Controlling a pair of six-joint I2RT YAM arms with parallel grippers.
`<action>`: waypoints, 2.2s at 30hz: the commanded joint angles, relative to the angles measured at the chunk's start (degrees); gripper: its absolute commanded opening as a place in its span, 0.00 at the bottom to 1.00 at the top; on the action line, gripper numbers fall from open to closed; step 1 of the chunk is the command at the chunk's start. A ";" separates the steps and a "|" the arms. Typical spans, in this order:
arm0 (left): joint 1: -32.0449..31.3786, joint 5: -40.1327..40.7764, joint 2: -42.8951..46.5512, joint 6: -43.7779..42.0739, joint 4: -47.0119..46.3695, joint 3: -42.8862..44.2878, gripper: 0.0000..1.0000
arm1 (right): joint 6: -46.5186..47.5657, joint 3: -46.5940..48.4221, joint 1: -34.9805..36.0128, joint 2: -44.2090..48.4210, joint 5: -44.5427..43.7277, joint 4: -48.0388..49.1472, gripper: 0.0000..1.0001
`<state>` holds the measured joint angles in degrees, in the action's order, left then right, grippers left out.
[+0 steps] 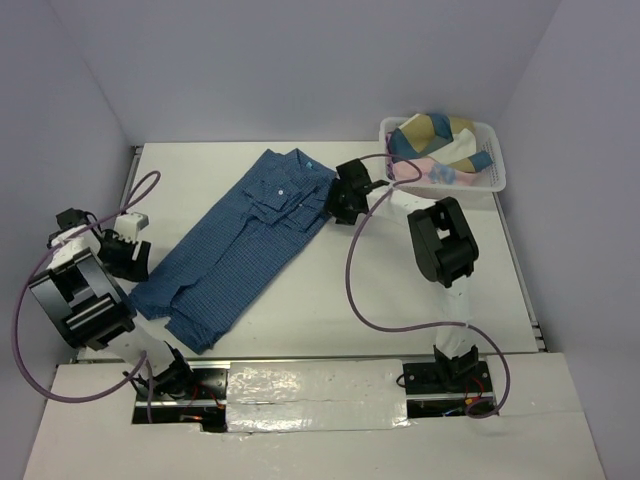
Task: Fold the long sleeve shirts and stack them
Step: Fold the shirt
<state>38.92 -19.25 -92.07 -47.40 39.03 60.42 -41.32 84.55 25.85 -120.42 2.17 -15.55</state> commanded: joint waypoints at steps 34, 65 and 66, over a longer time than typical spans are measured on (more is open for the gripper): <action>-32.50 -7.84 25.54 -3.16 8.35 -15.70 0.90 | 14.25 12.99 0.33 3.41 -0.84 -4.58 0.63; -37.60 0.08 61.91 -71.05 12.82 -35.89 0.71 | -15.36 -53.26 35.77 38.95 -4.99 29.25 0.74; -37.60 1.74 64.36 -73.25 13.00 -39.38 0.74 | -15.98 -53.44 35.59 38.77 -5.16 30.83 0.74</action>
<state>1.65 -16.60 -31.20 -103.63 49.21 26.17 -53.43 31.70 61.19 -80.88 -0.99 8.16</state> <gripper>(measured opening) 0.725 0.742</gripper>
